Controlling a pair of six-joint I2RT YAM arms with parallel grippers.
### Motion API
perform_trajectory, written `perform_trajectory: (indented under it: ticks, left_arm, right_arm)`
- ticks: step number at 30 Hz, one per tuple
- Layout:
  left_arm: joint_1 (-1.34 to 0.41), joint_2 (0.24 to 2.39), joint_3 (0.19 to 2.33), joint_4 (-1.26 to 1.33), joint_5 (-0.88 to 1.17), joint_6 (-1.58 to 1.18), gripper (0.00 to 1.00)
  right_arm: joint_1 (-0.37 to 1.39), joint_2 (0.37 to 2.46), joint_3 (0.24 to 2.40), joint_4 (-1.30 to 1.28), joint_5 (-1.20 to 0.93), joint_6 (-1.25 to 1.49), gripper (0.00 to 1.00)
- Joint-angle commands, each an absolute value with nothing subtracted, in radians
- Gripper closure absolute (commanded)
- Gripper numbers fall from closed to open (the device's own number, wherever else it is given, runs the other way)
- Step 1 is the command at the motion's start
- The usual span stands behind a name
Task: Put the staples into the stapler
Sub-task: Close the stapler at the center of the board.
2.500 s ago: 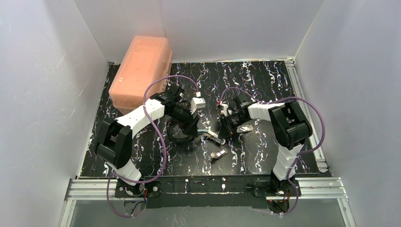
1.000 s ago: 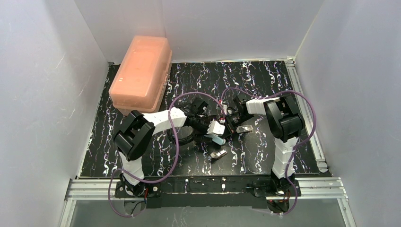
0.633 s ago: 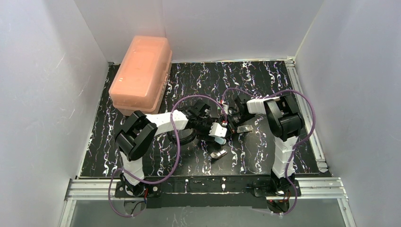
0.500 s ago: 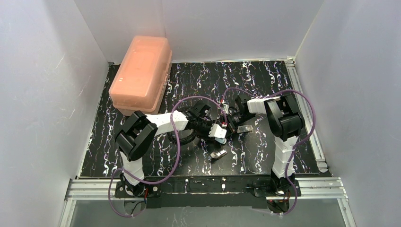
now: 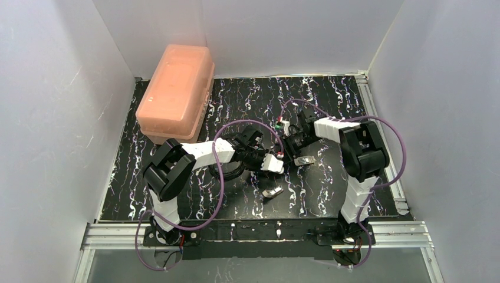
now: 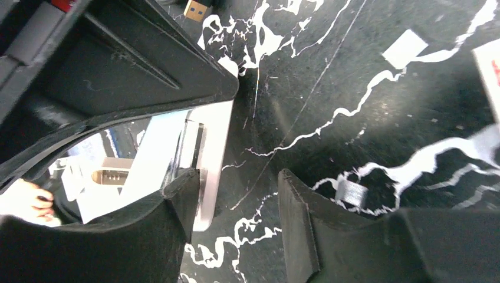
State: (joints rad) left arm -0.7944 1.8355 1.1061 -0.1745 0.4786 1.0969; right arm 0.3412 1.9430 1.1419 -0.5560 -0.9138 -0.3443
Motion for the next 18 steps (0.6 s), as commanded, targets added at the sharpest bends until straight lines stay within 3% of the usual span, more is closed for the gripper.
perform_trajectory:
  ticks: [1, 11, 18]
  left_arm:
    - [-0.793, 1.821, 1.084, -0.242, 0.459, 1.029, 1.0]
    - [-0.769, 1.806, 1.111, -0.23, 0.461, 0.923, 1.0]
    - [-0.764, 1.791, 1.22, -0.284, 0.414, 0.732, 1.0]
  right_arm:
    - [0.299, 1.836, 1.204, -0.593, -0.849, -0.396, 0.4]
    - [0.219, 1.787, 1.216, -0.618, -0.887, -0.383, 0.36]
    - [0.176, 1.734, 1.179, -0.513, -0.96, -0.114, 0.21]
